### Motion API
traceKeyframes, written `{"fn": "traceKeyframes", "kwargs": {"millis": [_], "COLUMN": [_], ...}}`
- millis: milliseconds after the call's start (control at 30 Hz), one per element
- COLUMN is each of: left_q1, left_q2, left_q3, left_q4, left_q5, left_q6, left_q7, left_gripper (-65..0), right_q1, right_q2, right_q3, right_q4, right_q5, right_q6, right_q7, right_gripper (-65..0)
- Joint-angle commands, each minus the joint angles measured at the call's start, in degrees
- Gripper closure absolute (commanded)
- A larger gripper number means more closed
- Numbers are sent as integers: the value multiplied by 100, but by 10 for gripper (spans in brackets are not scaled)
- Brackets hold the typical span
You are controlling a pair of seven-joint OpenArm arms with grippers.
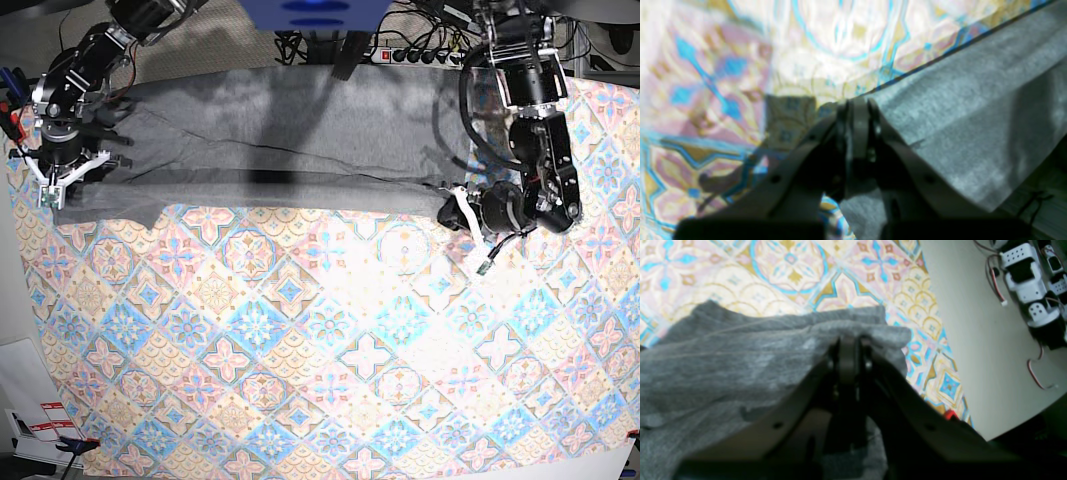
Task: Fold the T-shirt properly
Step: 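Lay the hem onto the folded edge and pull it toward the robot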
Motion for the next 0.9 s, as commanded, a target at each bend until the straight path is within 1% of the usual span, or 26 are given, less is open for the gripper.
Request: {"fn": "traceKeyframes", "kwargs": {"millis": [0, 100, 200, 367, 500, 567, 733, 867], "left_q1": [-27, 175, 263, 711, 957, 1054, 1274, 1502], "left_q2": [-133, -327, -547, -766, -819, -907, -925, -925], "left_q3": [63, 151, 414, 467, 467, 494, 494, 502], "left_q4": [89, 97, 203, 1082, 1258, 1240, 1249, 1258], "left_q5": [-164, -419, -622, -692, -666, -657, -639, -323], "left_q6": [-12, -12, -12, -12, -12, -12, -12, -12], "left_q7": [-25, -61, -61, -61, -61, -61, -69, -69], "left_gripper": [0, 0, 0, 0, 0, 0, 0, 0], "right_q1": [39, -155, -339, -533, -691, -797, -1069, -1298], "right_q2": [74, 74, 74, 74, 38, 38, -41, -41], "right_q3": [43, 43, 43, 43, 43, 43, 51, 51], "right_q4": [179, 390, 610, 750, 733, 742, 742, 715], "right_q5": [74, 162, 461, 532, 532, 532, 532, 532], "right_q6": [-83, -83, -83, -83, -83, -83, -83, -83], "right_q7": [133, 151, 151, 124, 107, 107, 107, 98], "right_gripper": [-15, -15, -15, -15, -15, -15, -15, -15]}}
